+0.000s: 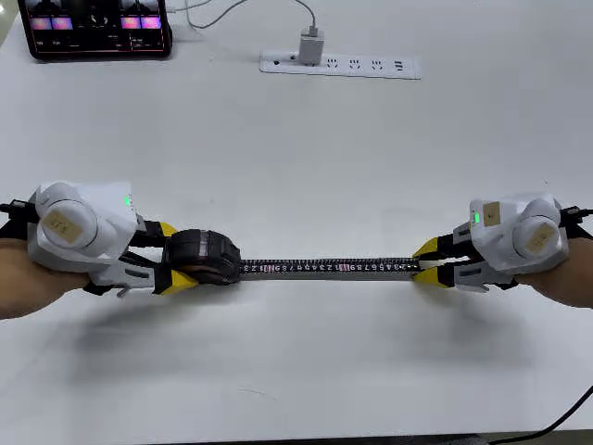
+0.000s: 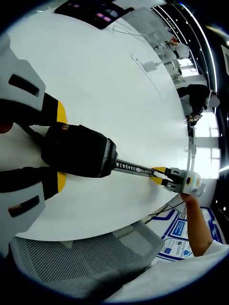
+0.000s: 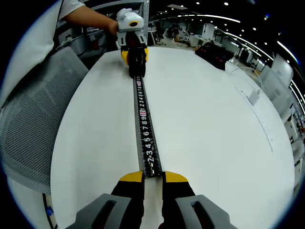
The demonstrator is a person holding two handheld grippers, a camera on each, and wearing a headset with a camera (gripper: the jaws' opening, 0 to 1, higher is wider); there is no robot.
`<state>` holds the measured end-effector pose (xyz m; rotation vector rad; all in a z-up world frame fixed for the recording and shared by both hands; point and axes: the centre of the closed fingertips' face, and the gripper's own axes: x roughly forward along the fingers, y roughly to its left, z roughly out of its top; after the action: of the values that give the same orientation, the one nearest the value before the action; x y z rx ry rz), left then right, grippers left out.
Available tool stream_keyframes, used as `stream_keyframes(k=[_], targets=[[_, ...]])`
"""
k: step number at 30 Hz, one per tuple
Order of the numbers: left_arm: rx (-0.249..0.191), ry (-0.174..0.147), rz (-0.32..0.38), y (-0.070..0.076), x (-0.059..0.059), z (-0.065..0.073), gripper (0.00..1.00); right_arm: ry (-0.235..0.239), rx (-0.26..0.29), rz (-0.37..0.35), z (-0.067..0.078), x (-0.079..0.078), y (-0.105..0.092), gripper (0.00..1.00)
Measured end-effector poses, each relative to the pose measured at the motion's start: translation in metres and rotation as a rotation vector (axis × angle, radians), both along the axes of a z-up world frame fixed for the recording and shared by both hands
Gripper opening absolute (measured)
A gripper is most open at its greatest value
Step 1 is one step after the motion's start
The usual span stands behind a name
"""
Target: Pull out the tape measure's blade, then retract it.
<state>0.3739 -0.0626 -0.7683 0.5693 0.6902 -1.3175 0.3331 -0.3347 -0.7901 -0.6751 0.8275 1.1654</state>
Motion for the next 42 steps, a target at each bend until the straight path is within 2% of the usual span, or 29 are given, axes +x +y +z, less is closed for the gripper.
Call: stream_keyframes(k=[15,18,23,29,33,37,42], targets=[[0.027,0.0,0.013,0.001,0.001,-0.001,0.28,0.004,-0.006,-0.01,0.002,-0.001,-0.001,0.11],[0.025,-0.002,0.017,0.001,0.001,-0.001,0.29,0.001,-0.002,-0.024,0.002,0.0,-0.001,0.13],[0.022,-0.007,0.017,0.003,0.002,0.001,0.29,0.019,0.036,-0.053,0.005,0.0,0.004,0.17],[0.019,-0.008,0.014,0.004,0.002,0.004,0.29,0.01,0.034,-0.057,0.006,0.002,0.005,0.19],[0.007,-0.015,0.036,0.006,0.003,0.011,0.32,0.005,0.062,-0.102,0.012,0.004,0.007,0.21],[-0.018,-0.015,0.078,0.009,0.004,0.019,0.38,0.014,0.113,-0.165,0.021,0.002,0.014,0.27],[-0.045,-0.006,0.139,0.013,0.003,0.026,0.41,0.009,0.131,-0.211,0.024,-0.002,0.014,0.32]])
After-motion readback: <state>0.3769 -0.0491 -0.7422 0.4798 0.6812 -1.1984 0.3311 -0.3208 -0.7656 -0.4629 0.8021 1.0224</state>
